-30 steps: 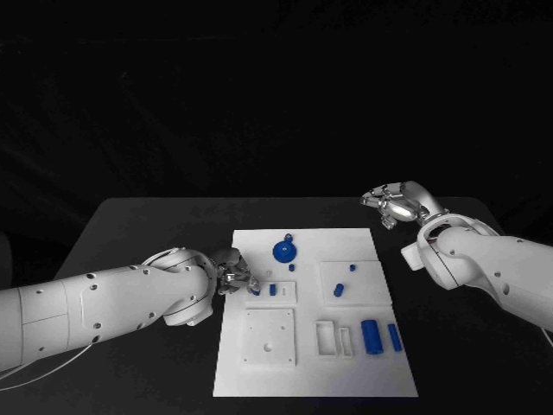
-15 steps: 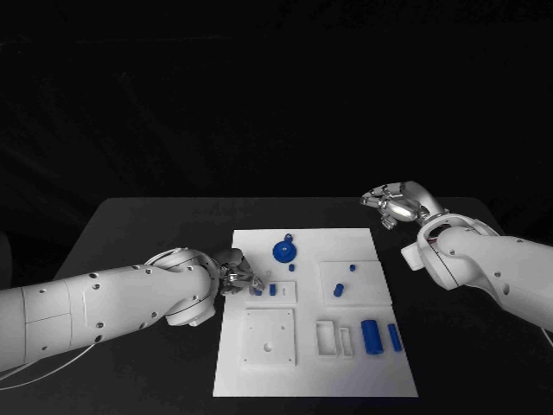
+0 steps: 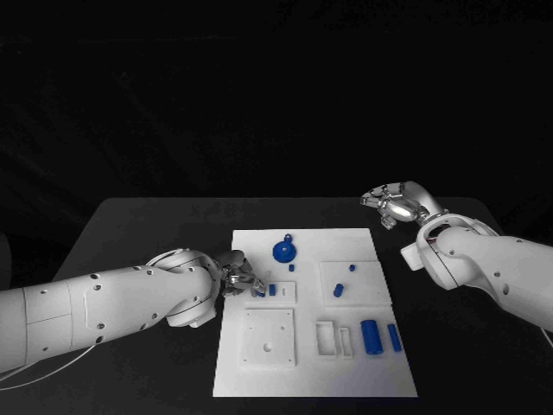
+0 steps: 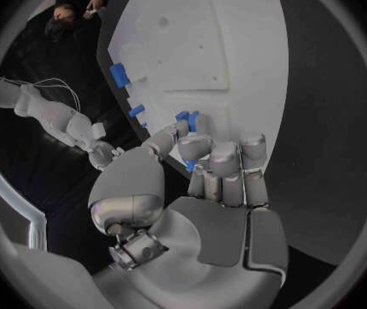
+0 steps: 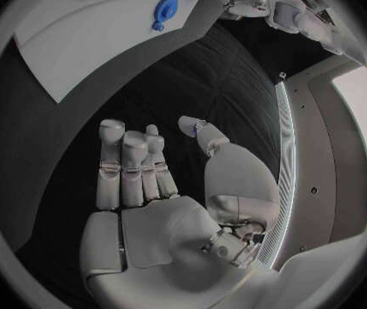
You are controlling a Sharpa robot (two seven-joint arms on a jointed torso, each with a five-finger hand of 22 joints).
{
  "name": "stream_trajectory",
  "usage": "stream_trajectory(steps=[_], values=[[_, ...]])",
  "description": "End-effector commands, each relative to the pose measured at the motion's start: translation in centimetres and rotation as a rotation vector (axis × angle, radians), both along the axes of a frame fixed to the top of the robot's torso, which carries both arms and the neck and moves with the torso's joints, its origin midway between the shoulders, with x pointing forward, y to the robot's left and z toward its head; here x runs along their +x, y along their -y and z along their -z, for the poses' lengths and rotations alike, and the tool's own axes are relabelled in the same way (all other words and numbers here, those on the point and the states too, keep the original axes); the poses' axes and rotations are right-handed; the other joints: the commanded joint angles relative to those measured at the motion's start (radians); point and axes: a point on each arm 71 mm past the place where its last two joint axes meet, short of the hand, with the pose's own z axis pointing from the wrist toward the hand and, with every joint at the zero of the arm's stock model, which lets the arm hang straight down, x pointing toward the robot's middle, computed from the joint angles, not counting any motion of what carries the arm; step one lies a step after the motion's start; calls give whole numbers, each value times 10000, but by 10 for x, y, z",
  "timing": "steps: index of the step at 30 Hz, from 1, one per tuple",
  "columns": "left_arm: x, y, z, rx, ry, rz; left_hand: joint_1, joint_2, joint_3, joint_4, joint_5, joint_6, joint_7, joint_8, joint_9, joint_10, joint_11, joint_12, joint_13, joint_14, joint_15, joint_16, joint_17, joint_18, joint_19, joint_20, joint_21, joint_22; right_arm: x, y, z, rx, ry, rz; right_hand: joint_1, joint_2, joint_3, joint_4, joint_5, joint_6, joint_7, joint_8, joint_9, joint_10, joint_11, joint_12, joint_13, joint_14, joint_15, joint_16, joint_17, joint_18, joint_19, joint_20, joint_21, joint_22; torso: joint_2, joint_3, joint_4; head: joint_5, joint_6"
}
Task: Assemble the parts on the task board
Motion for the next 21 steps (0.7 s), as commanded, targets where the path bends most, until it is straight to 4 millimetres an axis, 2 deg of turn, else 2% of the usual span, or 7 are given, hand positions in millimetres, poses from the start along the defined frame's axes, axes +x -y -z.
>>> stream_trajectory(steps=[1,13,21], values=[[-4,1,6,245,-289,221,271,169,54,-137,77,1634,-786,40,2,-208,-220,32,-14,202,-238,33,-17,53,-22,-1396,69,9,0,-1,0,-16,44,-119,-86,33,14,-24,69,-13,63,37,-15,-5,-58,54,-16,60,-40,63,-9,581,13,-73,-50,161,4,-1,-3,5,1],[-2,-3,5,372,-141,133,324,201,75,-202,189,1634,-790,57,-8,-212,-225,43,-31,204,-235,39,-19,55,-20,-1396,74,9,0,-1,0,-17,50,-117,-88,34,12,-25,70,-12,63,37,-15,-6,-58,57,-20,60,-40,64,-10,581,14,-73,-50,161,0,-1,0,1,21],[-2,-7,5,452,-148,68,324,232,76,-252,493,1644,-803,94,-19,-214,-240,73,-53,219,-229,62,-17,50,-7,-1390,84,7,0,-1,0,-18,51,-113,-90,36,11,-26,70,-12,63,37,-15,-6,-58,59,-23,61,-40,64,-10,581,15,-72,-51,161,3,-1,2,-12,16]])
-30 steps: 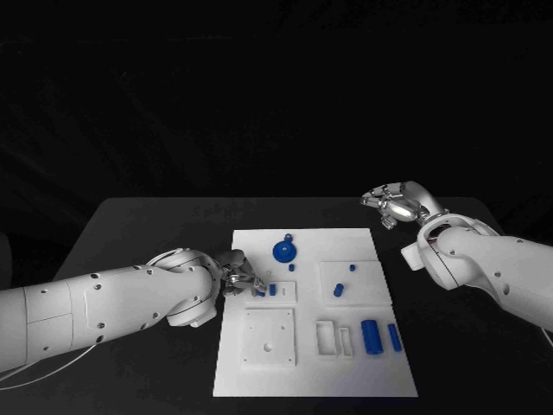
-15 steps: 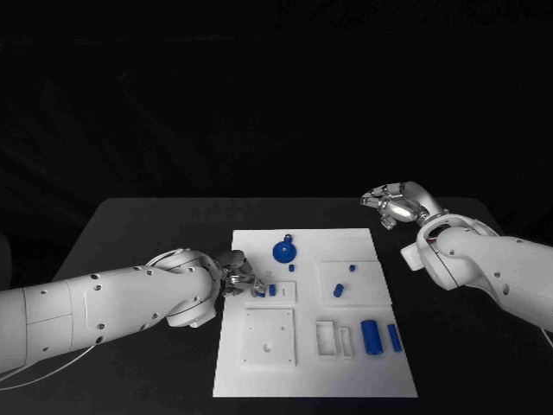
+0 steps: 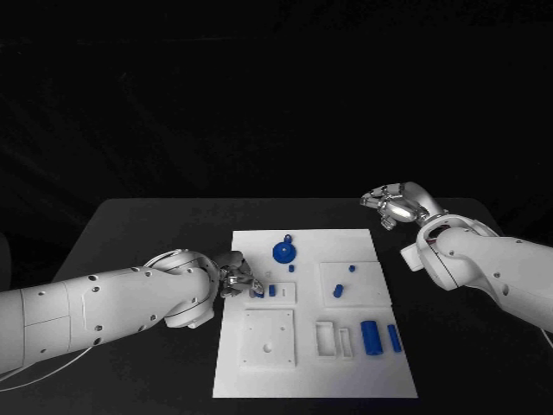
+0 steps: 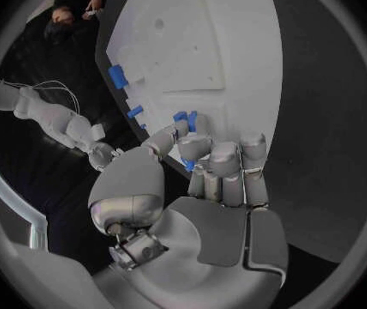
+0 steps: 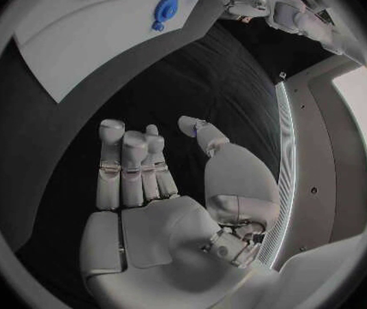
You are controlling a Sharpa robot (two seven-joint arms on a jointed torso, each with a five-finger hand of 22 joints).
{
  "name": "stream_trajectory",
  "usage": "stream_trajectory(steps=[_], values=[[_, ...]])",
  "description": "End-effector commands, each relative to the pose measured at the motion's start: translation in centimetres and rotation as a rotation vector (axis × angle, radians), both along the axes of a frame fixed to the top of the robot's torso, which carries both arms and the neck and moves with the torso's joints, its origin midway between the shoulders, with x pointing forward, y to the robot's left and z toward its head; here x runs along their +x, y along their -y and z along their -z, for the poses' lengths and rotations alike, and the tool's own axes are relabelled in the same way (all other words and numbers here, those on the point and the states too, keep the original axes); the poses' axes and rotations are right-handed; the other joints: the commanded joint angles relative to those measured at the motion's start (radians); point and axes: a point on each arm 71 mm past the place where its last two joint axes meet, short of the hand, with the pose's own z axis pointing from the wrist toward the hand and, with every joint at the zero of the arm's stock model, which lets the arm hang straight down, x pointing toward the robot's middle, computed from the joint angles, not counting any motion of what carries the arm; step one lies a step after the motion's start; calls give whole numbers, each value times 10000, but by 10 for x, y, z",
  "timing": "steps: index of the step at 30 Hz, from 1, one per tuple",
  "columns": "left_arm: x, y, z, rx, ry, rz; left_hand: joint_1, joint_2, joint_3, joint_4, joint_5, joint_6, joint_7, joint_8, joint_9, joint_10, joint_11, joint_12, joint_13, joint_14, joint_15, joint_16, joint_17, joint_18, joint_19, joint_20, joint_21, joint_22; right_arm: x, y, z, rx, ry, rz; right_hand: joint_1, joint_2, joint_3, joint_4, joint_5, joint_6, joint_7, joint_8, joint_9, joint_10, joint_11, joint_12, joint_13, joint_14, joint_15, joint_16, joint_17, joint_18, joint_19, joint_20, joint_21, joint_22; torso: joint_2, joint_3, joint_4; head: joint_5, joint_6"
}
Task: Assemble the parts on the task board
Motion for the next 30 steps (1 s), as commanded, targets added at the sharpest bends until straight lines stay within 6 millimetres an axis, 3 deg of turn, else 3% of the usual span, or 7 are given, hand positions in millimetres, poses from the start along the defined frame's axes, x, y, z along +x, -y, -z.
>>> stream_trajectory(steps=[1,30], values=[[-2,-4,5,327,-234,40,324,233,131,-195,55,1632,-802,36,14,-213,-241,34,-11,214,-230,62,-8,51,-7,-1390,45,9,0,-1,0,-17,52,-113,-90,35,12,-26,70,-21,75,37,-15,-6,-58,61,-13,62,-41,64,-11,581,15,-72,-51,162,2,1,4,-11,-8],[1,-11,2,393,64,-215,332,251,138,-231,185,1645,-816,67,9,-213,-257,61,-21,228,-229,82,-5,55,10,-1392,53,6,0,-1,0,-20,53,-110,-93,36,8,-31,73,-20,75,37,-15,-7,-58,68,-22,63,-41,65,-12,581,17,-72,-51,163,0,6,0,-1,-30]])
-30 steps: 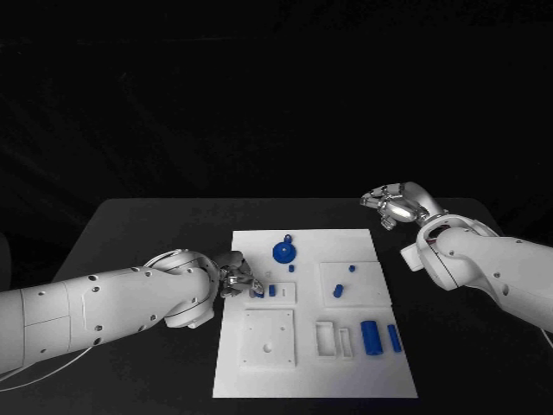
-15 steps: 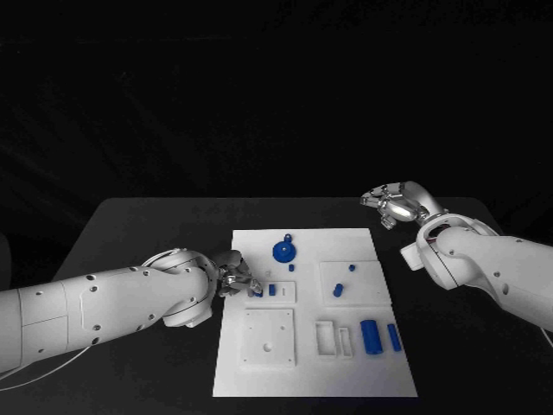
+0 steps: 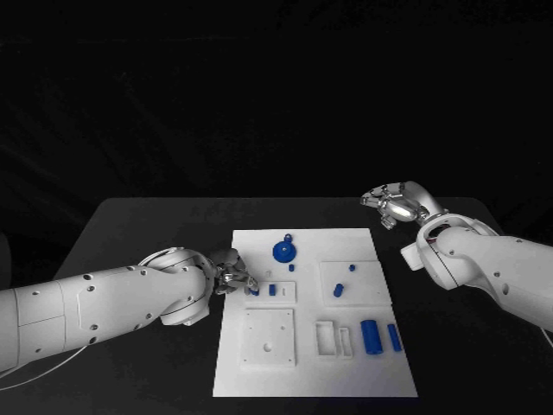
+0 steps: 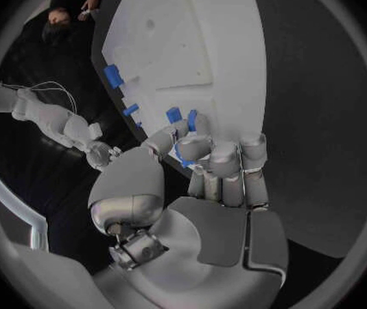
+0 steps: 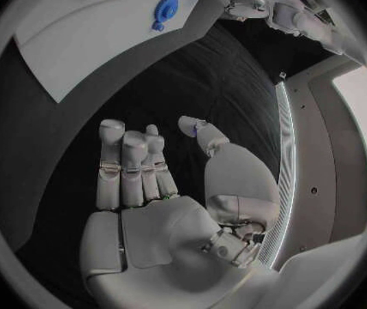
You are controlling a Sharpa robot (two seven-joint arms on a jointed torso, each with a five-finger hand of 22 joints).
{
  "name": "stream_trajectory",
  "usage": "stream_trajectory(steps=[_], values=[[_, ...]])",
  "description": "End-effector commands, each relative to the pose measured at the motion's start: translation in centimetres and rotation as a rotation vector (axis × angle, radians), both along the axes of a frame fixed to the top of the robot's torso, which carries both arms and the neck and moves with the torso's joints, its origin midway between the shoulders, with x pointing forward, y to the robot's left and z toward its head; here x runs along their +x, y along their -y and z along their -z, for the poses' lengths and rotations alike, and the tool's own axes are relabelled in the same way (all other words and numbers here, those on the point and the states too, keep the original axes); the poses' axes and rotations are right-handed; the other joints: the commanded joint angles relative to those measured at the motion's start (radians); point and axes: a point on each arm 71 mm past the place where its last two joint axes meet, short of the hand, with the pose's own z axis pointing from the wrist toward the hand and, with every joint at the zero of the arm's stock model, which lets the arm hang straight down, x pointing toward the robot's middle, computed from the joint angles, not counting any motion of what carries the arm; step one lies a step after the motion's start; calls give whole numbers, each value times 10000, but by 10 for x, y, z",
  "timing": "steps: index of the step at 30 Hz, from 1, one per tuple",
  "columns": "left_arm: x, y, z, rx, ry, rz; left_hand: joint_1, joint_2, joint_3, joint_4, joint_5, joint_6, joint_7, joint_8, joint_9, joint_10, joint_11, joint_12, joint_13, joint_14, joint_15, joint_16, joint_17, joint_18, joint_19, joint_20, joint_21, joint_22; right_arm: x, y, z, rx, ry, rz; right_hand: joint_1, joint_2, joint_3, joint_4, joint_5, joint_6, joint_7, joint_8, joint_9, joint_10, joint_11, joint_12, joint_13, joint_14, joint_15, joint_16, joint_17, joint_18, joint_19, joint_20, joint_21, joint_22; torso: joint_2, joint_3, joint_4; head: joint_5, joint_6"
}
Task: Assemble the parts on the task board
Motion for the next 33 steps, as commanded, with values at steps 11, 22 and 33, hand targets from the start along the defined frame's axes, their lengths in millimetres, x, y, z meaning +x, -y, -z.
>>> stream_trajectory(steps=[11,22,33], values=[[-1,-2,4,243,-123,-61,337,251,157,-228,72,1636,-810,17,3,-212,-263,61,-14,211,-249,49,-4,58,15,-1394,56,8,0,-1,0,-20,44,-115,-93,37,8,-33,35,-7,96,37,-15,-8,-59,71,-17,38,-18,65,-14,581,17,-73,-52,156,-3,13,-9,11,-11],[-3,2,4,317,-235,176,349,236,160,-258,90,1637,-814,26,1,-213,-267,71,-16,212,-251,53,-4,61,18,-1396,58,8,0,-1,0,-21,36,-119,-95,38,7,-34,35,-5,96,38,-15,-8,-59,74,-20,39,-18,66,-14,581,19,-73,-52,156,1,8,-2,-3,-25],[-4,4,5,304,-289,303,418,-11,118,-374,25,1647,-810,64,-11,-213,-257,118,-24,207,-247,59,-6,68,28,-1398,63,5,0,-1,0,-21,38,-120,-95,40,7,-35,38,-4,96,38,-15,-8,-59,77,-24,40,-19,66,-15,581,20,-73,-52,156,-1,6,-4,4,-40]])
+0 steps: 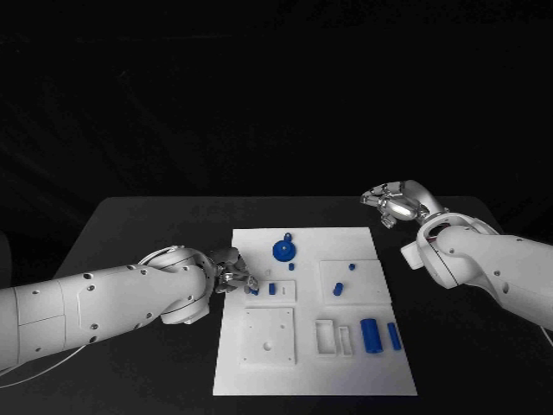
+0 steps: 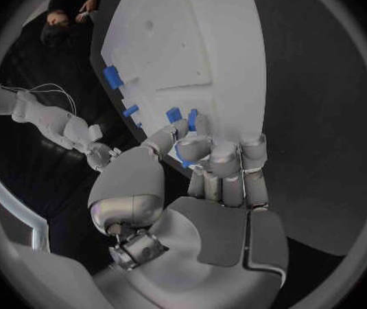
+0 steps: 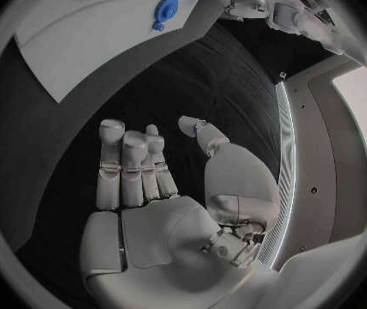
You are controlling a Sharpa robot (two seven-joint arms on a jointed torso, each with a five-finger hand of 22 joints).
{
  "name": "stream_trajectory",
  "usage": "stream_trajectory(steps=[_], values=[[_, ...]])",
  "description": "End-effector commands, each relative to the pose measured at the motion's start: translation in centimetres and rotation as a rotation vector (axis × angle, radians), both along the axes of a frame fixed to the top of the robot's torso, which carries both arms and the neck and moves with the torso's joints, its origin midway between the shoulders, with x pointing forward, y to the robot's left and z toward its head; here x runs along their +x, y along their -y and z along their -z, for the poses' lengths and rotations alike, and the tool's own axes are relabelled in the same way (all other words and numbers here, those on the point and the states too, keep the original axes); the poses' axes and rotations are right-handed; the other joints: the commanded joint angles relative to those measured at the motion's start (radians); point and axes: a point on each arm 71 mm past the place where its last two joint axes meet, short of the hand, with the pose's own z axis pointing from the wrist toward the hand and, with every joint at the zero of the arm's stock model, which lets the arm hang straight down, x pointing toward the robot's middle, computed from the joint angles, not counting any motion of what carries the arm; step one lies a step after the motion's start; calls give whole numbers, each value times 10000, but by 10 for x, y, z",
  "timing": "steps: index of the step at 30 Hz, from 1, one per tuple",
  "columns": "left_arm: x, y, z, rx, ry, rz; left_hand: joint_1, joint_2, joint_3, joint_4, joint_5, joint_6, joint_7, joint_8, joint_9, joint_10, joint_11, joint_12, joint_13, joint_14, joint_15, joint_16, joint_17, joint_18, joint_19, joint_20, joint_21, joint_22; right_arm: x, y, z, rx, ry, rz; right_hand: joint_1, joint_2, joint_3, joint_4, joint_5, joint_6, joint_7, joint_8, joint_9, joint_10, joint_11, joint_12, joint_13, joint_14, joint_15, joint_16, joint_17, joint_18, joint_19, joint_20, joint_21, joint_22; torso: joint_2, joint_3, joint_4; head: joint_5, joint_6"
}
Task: Assemble the parts on the task board
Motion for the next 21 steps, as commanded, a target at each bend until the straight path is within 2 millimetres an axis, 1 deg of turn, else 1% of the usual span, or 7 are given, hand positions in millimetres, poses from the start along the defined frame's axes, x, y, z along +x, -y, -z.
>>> stream_trajectory(steps=[1,5,8,10,12,17,21], values=[[-4,3,6,193,-344,222,284,68,178,-294,-65,1642,-805,72,-8,-214,-252,47,-19,209,-239,57,-8,68,32,-1398,63,4,0,-1,0,-19,38,-128,-95,40,7,-35,38,0,54,38,-15,-8,-59,30,-17,57,-35,66,-15,581,20,-74,-52,160,-1,-1,-1,8,-6],[-4,4,6,172,-380,247,333,-56,106,-219,-413,1638,-794,88,-37,-219,-241,66,-43,209,-234,50,-18,68,44,-1394,48,-15,0,-2,0,-19,39,-130,-95,41,7,-35,39,1,53,39,-15,-8,-59,31,-18,57,-35,67,-15,581,20,-74,-52,160,1,-4,0,13,-6],[-4,4,6,185,-416,280,329,-81,85,-194,-489,1638,-795,93,-43,-220,-239,71,-48,210,-233,49,-19,67,45,-1392,45,-19,0,-1,0,-23,35,-121,-95,42,8,-35,39,1,54,39,-15,-8,-59,32,-19,57,-36,67,-15,581,20,-74,-52,160,2,-2,-1,-32,-38],[-4,4,6,196,-431,284,322,-90,66,-165,-535,1644,-796,100,-47,-219,-240,77,-52,213,-232,52,-19,65,49,-1391,45,-21,0,-2,0,-22,40,-128,-95,42,8,-35,40,1,53,39,-15,-8,-59,32,-19,57,-36,67,-15,581,20,-74,-52,160,2,-2,0,-36,-27],[-5,5,6,215,-453,305,338,-39,75,-121,-424,1655,-800,116,-53,-218,-248,89,-58,217,-232,56,-19,65,49,-1390,39,-27,0,-2,0,-20,36,-140,-95,43,8,-35,41,1,53,39,-15,-7,-60,33,-20,58,-36,67,-15,581,21,-74,-52,160,2,-1,1,-4,-19],[-4,4,5,222,-282,245,355,84,91,-75,-134,1651,-807,144,-69,-224,-256,112,-77,221,-231,68,-19,62,45,-1385,39,-30,0,-1,0,-24,40,-127,-95,44,8,-35,42,1,53,39,-15,-7,-60,34,-21,58,-36,67,-15,581,21,-74,-52,160,2,1,-6,0,-28],[-4,3,5,216,-199,220,377,189,121,-75,-32,1634,-812,153,-79,-234,-261,114,-94,219,-230,67,-23,64,45,-1385,41,-30,0,-1,0,-25,41,-122,-96,44,8,-35,43,2,53,39,-15,-6,-60,35,-22,59,-36,67,-15,581,22,-74,-52,160,-1,-2,-11,-2,-24]])
